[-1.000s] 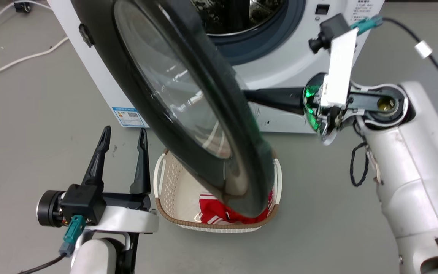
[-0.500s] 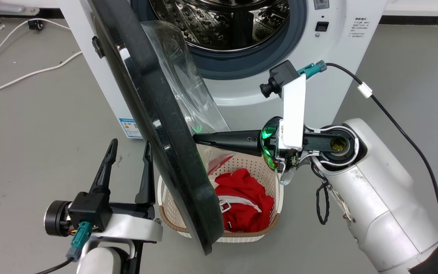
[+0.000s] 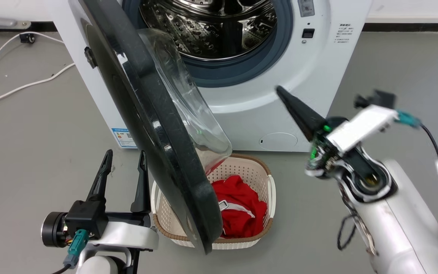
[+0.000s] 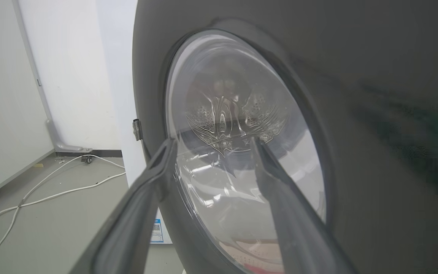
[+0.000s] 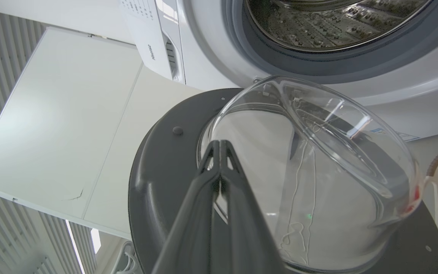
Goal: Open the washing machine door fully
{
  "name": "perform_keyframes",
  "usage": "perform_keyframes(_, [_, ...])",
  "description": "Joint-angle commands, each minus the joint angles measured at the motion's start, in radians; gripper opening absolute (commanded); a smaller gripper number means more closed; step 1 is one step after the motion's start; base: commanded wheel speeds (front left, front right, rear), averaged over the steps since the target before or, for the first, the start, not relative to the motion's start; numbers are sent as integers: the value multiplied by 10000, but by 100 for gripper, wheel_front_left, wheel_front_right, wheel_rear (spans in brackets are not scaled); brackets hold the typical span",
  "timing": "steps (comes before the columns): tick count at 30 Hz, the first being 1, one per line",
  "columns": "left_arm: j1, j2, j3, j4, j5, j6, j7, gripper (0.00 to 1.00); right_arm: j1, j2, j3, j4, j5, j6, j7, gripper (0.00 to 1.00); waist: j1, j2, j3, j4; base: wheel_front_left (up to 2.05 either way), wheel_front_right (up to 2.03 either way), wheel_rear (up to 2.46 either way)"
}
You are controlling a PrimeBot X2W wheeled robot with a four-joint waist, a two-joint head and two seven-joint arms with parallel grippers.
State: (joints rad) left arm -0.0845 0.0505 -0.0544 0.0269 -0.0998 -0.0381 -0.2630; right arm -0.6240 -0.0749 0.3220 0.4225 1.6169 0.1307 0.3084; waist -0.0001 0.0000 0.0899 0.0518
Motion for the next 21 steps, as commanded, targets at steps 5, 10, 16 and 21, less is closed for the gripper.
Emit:
perform_keyframes(5, [235, -7, 142, 27, 84, -21, -23, 100, 2068, -330, -819, -1093, -547, 1, -2000, 100, 1, 0, -210, -159, 0, 0, 0])
perform_keyframes(10, [344, -7, 267, 53, 128, -72, -22, 100, 3745, -451, -1370, -1909, -1249, 2, -3671, 100, 1, 0, -376, -218, 0, 0, 0])
perform_keyframes(16, [429, -5, 383, 49, 152, -107, -22, 100, 5096, -697, -1835, -2080, -3882, 2, -5472, 100, 1, 0, -546, -237, 0, 0, 0])
perform_keyframes(21, [547, -7, 441, 24, 122, -81, -22, 100, 5582, -319, -3166, -2467, -7081, 1, -5722, 100, 1, 0, -621, -271, 0, 0, 0])
